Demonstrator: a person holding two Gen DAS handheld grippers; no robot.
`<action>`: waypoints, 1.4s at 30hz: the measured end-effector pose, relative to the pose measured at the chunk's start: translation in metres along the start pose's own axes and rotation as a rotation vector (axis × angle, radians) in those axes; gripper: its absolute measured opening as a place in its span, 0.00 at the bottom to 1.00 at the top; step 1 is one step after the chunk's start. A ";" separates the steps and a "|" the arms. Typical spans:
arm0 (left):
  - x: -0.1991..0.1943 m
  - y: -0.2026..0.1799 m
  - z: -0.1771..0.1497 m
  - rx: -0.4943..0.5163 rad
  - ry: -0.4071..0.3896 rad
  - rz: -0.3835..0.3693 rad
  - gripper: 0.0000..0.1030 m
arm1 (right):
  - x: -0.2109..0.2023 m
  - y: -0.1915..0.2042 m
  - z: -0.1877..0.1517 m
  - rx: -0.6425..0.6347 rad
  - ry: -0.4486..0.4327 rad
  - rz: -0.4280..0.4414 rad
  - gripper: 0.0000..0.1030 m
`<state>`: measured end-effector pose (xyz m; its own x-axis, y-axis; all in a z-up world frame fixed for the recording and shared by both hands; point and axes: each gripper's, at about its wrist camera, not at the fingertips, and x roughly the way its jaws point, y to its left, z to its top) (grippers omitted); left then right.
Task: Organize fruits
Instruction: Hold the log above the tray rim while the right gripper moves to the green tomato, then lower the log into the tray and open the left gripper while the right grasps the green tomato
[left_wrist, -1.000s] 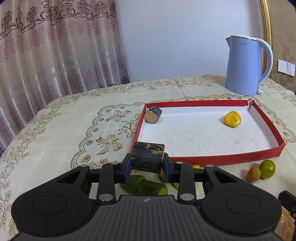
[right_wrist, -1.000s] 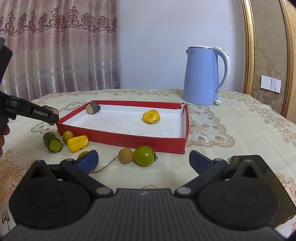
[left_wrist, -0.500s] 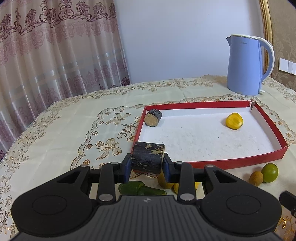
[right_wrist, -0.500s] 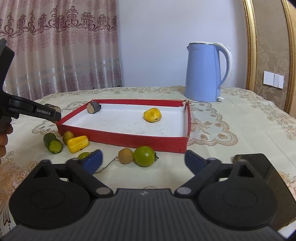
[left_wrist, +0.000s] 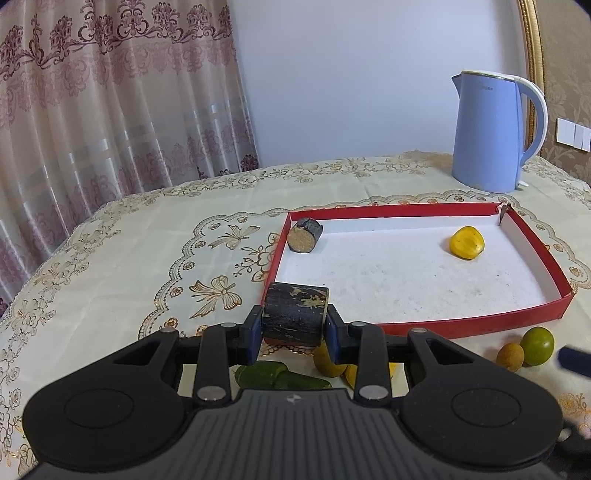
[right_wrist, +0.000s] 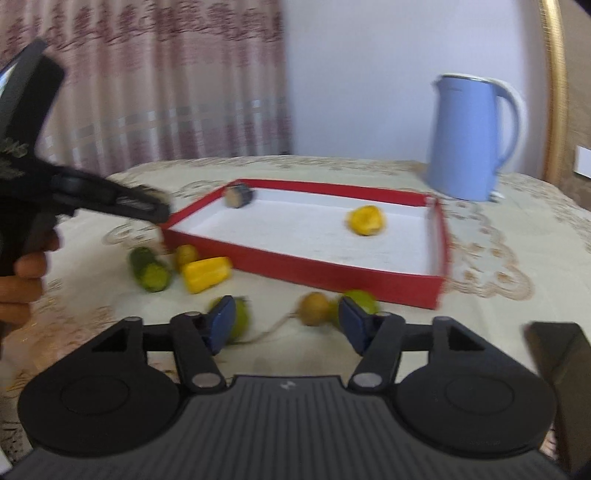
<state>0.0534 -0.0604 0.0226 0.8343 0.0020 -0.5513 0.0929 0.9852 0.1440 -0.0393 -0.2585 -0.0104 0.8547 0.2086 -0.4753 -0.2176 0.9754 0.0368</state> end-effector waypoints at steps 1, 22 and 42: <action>0.000 0.000 0.000 0.002 -0.002 -0.001 0.32 | 0.002 0.005 0.001 -0.015 0.006 0.018 0.53; 0.006 0.007 -0.001 -0.005 0.009 0.002 0.32 | 0.031 0.029 0.005 -0.090 0.081 0.041 0.32; 0.026 -0.024 0.032 0.062 -0.018 0.029 0.32 | -0.011 -0.005 0.018 0.008 -0.035 0.005 0.32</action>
<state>0.0902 -0.0890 0.0310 0.8469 0.0271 -0.5311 0.1012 0.9723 0.2109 -0.0387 -0.2639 0.0106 0.8696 0.2161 -0.4441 -0.2185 0.9747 0.0464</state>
